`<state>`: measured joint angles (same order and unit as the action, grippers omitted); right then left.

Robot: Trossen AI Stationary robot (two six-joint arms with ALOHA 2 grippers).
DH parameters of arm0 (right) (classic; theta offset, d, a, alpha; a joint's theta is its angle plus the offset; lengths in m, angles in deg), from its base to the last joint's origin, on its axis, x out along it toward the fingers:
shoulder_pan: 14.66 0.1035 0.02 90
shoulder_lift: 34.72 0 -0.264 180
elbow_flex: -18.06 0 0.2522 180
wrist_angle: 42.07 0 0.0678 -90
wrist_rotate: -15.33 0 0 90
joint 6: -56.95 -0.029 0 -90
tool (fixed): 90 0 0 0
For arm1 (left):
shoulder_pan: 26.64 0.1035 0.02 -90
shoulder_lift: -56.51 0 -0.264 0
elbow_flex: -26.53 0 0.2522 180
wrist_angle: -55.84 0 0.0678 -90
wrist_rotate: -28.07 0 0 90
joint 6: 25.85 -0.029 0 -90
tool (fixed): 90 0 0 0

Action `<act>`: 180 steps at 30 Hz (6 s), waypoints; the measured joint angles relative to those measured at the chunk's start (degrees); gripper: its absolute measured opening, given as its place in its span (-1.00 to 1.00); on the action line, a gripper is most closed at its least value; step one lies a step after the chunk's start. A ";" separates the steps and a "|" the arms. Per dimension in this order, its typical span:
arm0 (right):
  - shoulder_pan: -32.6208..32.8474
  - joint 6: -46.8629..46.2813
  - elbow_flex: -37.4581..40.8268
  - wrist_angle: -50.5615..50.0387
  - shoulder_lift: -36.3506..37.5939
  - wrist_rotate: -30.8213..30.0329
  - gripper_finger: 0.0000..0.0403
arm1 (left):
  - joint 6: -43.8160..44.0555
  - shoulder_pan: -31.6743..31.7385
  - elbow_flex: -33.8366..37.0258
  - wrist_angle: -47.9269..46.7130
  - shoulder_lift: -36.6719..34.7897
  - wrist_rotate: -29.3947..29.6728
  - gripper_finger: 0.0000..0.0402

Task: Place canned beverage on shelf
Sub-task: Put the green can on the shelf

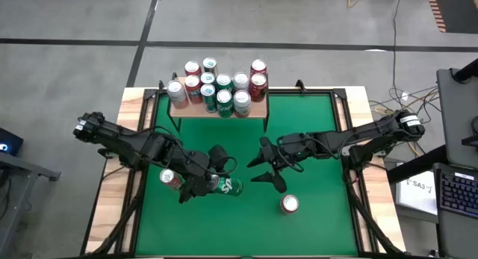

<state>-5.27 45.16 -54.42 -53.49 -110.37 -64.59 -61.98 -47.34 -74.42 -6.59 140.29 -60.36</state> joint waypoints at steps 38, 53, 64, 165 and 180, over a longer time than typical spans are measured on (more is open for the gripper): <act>-0.52 12.47 -25.51 -19.93 -19.85 1.56 0.45 | -8.34 4.99 -0.15 -0.08 3.55 0.89 0.47; -0.50 12.63 -23.94 -24.93 -15.76 -12.36 0.45 | -2.58 5.55 -7.06 -8.87 -2.63 15.95 0.75; -1.07 14.45 -18.78 -18.67 -12.38 -17.73 0.45 | 8.26 5.87 2.95 2.47 -20.00 15.42 0.57; -2.42 24.43 -3.91 34.37 -17.14 -34.45 0.45 | 22.08 8.67 53.70 92.18 -15.10 28.20 0.47; -2.38 25.26 -4.09 33.98 -17.30 -33.35 0.45 | 25.28 9.48 53.07 92.89 -15.03 26.07 0.81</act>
<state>-7.65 70.42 -58.51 -19.51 -127.66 -97.93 -36.70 -37.86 -21.36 86.30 125.26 -34.28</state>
